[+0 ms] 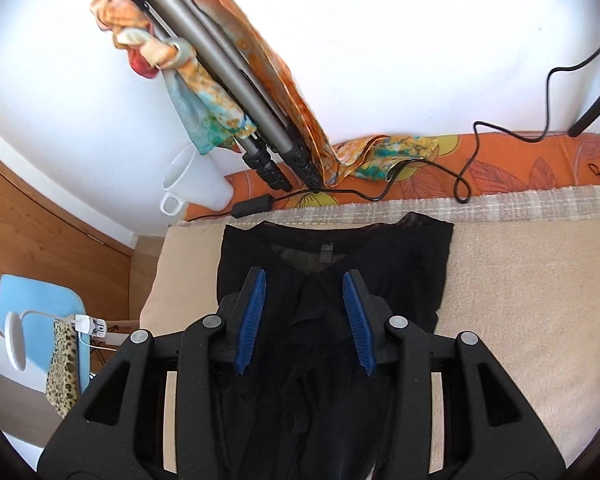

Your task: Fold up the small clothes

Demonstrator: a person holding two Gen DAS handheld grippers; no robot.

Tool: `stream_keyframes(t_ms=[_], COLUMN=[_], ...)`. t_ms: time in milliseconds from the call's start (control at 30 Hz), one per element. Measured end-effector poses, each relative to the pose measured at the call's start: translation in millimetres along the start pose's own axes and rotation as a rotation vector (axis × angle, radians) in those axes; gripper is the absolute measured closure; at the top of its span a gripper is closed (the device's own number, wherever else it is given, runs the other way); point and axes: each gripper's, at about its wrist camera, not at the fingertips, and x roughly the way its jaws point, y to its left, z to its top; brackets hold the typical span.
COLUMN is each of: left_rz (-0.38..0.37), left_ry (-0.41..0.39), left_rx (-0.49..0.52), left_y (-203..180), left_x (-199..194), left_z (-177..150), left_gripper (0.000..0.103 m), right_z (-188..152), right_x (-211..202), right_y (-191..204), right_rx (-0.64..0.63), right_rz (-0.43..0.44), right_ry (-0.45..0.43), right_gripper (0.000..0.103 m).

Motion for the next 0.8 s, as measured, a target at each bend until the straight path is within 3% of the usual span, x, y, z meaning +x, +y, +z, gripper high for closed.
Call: stream_keyframes(t_ms=[167, 333, 433, 600, 733, 800], left_rz=[0.032, 0.064, 0.035, -0.066, -0.131, -0.112], left_ry=[0.013, 0.057, 0.069, 0.119, 0.136, 0.133], left_rx=[0.076, 0.211, 0.216, 0.167, 0.100, 0.105], left_y=[-0.9, 1.5, 7.9, -3.5, -20.8, -33.3], left_x=[-11.1, -22.2, -26.3, -11.8, 6.9, 13.3], left_z=[-5.4, -5.0, 0.4, 1.4, -4.8, -8.2], left_gripper=[0.051, 0.051, 0.051, 0.052, 0.057, 0.058], right_z=[-43.2, -107.9, -147.4, -168.4, -149.3, -138.5], right_x=[-75.7, -134.5, -153.9, -143.7, -108.7, -85.9], right_y=[-10.1, -16.6, -17.3, -31.1, -41.8, -46.0], right_rx=[0.009, 0.002, -0.026, -0.038, -0.026, -0.016], right_rz=[0.043, 0.038, 0.023, -0.021, -0.050, -0.069], right_ry=[-0.030, -0.030, -0.015, -0.002, 0.015, 0.031], right_gripper=[0.060, 0.060, 0.060, 0.060, 0.060, 0.060])
